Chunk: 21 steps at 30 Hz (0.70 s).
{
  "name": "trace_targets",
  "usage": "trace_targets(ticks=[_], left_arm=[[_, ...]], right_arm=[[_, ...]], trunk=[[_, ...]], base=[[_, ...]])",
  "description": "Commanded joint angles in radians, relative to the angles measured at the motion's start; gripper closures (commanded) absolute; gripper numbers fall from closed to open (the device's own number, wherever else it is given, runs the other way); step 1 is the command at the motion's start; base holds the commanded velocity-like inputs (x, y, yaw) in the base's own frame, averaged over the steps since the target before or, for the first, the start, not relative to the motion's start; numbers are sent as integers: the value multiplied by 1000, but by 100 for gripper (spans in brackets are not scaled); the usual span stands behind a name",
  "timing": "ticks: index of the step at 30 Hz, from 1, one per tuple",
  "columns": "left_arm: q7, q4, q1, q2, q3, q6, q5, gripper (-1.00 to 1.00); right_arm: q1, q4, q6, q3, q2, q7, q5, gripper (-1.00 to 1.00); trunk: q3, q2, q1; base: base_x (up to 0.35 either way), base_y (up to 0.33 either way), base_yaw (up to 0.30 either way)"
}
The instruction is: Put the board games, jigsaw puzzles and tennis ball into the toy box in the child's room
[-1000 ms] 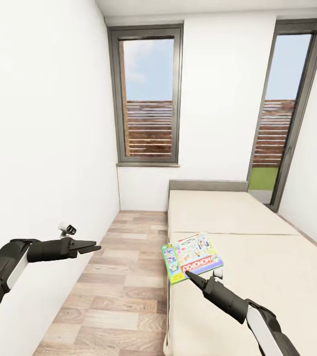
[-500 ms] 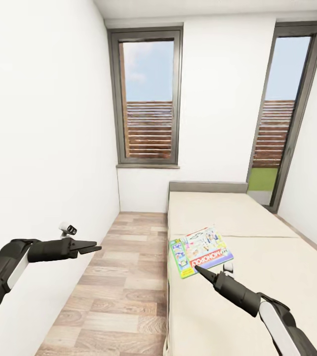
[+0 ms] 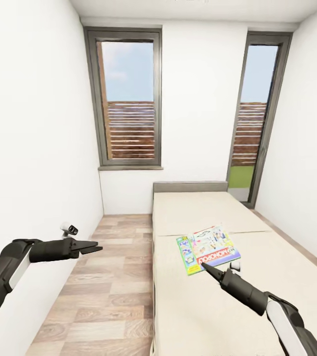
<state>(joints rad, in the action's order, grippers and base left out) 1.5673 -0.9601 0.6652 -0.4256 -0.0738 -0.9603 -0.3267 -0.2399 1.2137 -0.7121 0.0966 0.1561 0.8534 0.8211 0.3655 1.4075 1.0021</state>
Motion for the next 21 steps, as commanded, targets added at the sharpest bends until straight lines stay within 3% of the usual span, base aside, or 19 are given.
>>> trace_targets(ticks=[1,12,21], left_arm=[[3,0,1,-1,-3,-11,-2,-100],[3,0,1,0,-4,-11,-3,-100],[3,0,1,-1,-5,-11,-3,-100]], right_arm=[[-1,0,-13,7,0,1,3,100],[-1,0,-36,55,2,3,4,100],[-1,0,-38,61,2,5,3,100]], trunk=[[-2,-7,-4],[-36,-84,-46],[-65,-147,-81]], base=[[0,0,-276],[0,0,-277],[0,0,-278]])
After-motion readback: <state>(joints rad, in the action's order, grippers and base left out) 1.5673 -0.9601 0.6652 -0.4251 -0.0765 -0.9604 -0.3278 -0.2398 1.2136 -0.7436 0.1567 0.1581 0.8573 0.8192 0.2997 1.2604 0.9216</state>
